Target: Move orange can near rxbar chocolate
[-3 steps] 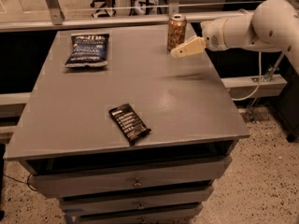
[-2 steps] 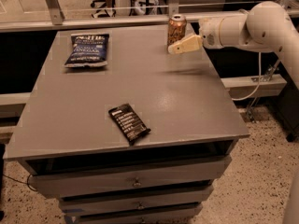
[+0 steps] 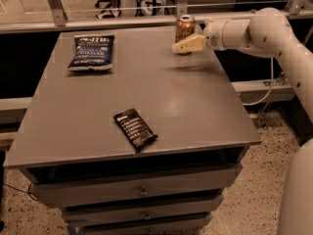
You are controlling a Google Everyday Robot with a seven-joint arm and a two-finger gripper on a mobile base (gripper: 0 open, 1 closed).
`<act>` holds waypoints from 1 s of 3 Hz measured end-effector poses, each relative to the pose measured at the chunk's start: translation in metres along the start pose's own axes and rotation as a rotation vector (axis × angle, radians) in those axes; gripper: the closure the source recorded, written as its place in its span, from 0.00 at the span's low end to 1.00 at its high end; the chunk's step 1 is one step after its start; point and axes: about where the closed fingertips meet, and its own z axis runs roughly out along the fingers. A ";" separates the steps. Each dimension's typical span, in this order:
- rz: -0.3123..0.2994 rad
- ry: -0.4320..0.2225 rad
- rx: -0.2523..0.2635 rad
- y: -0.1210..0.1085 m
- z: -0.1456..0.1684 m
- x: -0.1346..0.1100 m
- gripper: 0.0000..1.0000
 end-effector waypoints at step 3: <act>0.045 -0.043 0.014 -0.018 0.037 -0.003 0.45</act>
Offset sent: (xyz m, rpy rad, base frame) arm 0.0524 0.0084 -0.0057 0.0613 -0.0098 -0.0434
